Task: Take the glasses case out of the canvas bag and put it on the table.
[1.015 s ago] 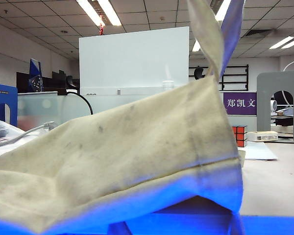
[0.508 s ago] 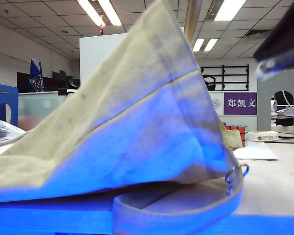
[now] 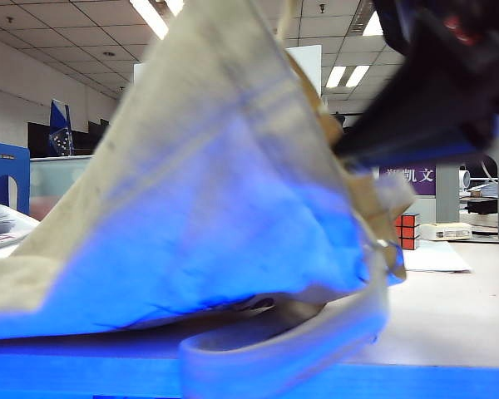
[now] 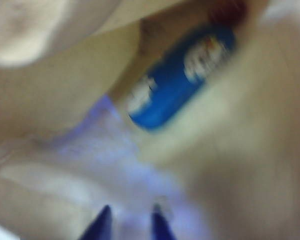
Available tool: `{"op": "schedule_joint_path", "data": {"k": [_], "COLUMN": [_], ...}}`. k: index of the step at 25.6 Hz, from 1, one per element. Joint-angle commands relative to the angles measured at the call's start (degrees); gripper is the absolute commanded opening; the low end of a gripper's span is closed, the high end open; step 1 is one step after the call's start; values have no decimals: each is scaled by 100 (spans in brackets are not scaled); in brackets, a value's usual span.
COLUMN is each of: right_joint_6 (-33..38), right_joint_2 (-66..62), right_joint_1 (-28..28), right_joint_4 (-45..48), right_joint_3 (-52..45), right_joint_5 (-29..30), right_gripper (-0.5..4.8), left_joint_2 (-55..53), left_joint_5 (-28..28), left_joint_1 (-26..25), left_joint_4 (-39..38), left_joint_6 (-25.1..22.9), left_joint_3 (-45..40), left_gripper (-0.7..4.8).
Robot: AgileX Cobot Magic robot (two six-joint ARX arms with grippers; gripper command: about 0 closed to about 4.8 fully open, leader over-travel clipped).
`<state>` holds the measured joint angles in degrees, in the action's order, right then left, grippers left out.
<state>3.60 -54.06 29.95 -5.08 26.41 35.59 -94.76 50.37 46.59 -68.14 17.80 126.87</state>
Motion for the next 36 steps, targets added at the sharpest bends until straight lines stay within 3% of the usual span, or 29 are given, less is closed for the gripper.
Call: {"op": "schedule_joint_path", "data": {"k": [1,5,9,13,15,16,17,19,20,22,23,26,28,29,33,35,36], "right_joint_6": [66,109,109,170,286,411,527,570,638,748,737,767,1158,1355,2640,2643,2643], "right_joint_2": [-142,-468,-1139,-2004,-2400,-2673,-2983,-3552,-3779,-4170,-4358,-4457,-4472,-4607,-5563,-5958,-6234], "right_joint_1": [393,960,1600,1718,1718,1718,1718,1735,1801,1939,2022,2094,2083,2083,2302,2452,2498], "right_joint_4": [916,1292,1641,3005,3097,3106,3108,3086,3023,2667,1947,1550,1276,1318,2157,1845,970], "right_joint_3": [24,24,24,52,273,466,717,1281,1513,1987,2369,2597,2597,2599,2870,3388,3930], "right_joint_5": [11,-39,-643,-968,-1416,-1655,-1705,-1707,-1860,-2605,-3069,-3707,-4013,-4129,-4004,-4236,-4295], "right_gripper": [72,72,73,77,134,230,264,267,292,479,479,479,479,479,479,479,479], "left_joint_2": [223,264,262,267,271,271,271,271,275,286,310,356,382,382,382,396,409], "left_joint_5": [103,-186,-280,-282,-275,-262,-282,-354,-409,-409,-411,-435,-761,-1069,-1073,-1064,-1067], "left_joint_1": [76,74,247,485,625,730,780,863,874,872,872,872,859,859,855,855,855], "left_joint_4": [42,-278,-280,-251,-254,-251,-254,-251,-243,-229,-229,-227,-221,-216,-258,-407,-557], "left_joint_6": [94,105,105,129,138,216,219,223,214,214,175,57,61,37,-409,-522,-581], "left_joint_3": [22,22,22,22,22,22,22,22,22,22,22,22,22,22,22,22,22], "left_gripper": [-6,-6,-6,-6,-6,-6,-6,-6,-6,-6,-6,-6,-6,-6,-6,-6,-6]}}
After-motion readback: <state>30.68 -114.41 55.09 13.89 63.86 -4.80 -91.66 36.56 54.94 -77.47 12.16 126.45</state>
